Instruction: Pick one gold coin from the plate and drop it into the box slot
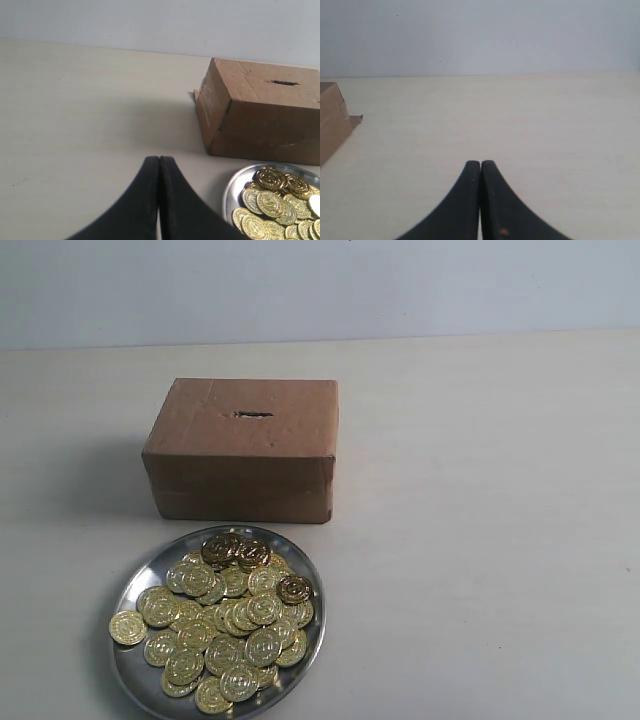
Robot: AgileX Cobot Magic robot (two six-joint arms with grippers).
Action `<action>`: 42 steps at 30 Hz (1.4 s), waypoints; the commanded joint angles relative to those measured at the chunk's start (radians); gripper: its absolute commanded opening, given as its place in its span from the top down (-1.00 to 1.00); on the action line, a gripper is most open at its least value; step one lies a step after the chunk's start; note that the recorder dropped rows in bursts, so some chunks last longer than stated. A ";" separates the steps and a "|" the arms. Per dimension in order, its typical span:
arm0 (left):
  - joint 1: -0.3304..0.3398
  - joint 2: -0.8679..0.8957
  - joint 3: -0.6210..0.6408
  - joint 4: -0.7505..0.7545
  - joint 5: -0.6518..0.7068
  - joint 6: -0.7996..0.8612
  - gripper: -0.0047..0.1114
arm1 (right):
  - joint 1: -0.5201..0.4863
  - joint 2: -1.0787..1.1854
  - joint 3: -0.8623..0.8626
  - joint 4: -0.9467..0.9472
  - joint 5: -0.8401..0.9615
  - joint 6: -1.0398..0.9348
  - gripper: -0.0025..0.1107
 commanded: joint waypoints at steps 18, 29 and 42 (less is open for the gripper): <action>0.004 -0.006 0.003 0.005 -0.010 0.020 0.92 | -0.005 -0.005 0.005 -0.006 -0.006 -0.009 0.96; 0.004 -0.006 0.003 0.005 -0.010 0.020 0.92 | -0.005 -0.005 0.005 -0.006 -0.006 -0.009 0.96; 0.004 -0.006 0.003 0.005 -0.010 0.020 0.92 | -0.005 -0.005 0.005 -0.006 -0.006 -0.009 0.96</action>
